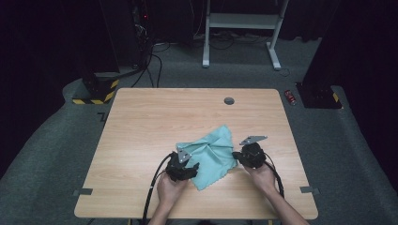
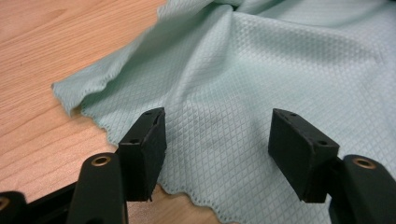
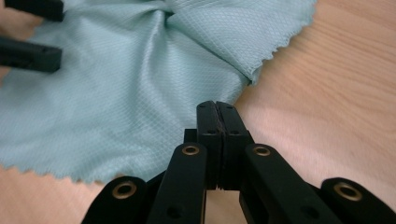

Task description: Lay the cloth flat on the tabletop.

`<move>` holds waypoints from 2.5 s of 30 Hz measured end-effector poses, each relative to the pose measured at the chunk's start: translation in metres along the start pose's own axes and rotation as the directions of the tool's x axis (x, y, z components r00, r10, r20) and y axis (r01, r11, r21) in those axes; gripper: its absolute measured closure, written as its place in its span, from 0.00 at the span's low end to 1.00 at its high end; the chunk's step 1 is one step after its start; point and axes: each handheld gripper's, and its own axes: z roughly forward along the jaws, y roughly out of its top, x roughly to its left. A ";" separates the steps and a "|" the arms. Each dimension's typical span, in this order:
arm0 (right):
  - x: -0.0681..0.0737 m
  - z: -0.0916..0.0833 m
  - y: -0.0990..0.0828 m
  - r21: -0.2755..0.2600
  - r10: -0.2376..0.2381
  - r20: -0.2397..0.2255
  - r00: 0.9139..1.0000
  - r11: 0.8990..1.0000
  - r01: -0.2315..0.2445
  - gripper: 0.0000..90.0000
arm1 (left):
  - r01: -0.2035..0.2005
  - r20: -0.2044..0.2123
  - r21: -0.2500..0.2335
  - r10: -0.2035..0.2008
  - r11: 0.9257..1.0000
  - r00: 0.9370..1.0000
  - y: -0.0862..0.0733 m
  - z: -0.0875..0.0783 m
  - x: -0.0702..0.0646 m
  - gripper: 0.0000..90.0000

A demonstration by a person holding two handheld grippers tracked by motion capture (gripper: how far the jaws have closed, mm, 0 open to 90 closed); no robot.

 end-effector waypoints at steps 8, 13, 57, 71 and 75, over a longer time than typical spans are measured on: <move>0.022 -0.015 -0.027 0.027 -0.013 -0.023 1.000 1.000 0.014 0.94 | 0.005 -0.001 -0.001 -0.005 1.000 1.000 0.000 0.000 0.000 0.41; 0.015 -0.020 -0.024 -0.036 0.011 0.002 1.000 0.999 -0.011 0.78 | -0.004 -0.005 0.003 0.004 1.000 1.000 0.000 -0.001 0.000 0.41; -0.004 -0.011 -0.020 -0.014 0.073 -0.011 0.997 0.997 -0.073 0.72 | 0.001 -0.002 0.006 -0.001 1.000 1.000 -0.012 -0.014 0.007 0.38; 0.012 -0.003 0.007 -0.017 0.017 -0.023 1.000 1.000 -0.018 1.00 | -0.001 -0.003 0.007 0.001 1.000 1.000 -0.012 -0.014 0.007 0.38; 0.028 0.002 0.035 -0.023 -0.038 -0.033 0.999 0.999 0.038 0.99 | 0.000 -0.003 0.007 0.000 1.000 1.000 -0.012 -0.014 0.007 0.38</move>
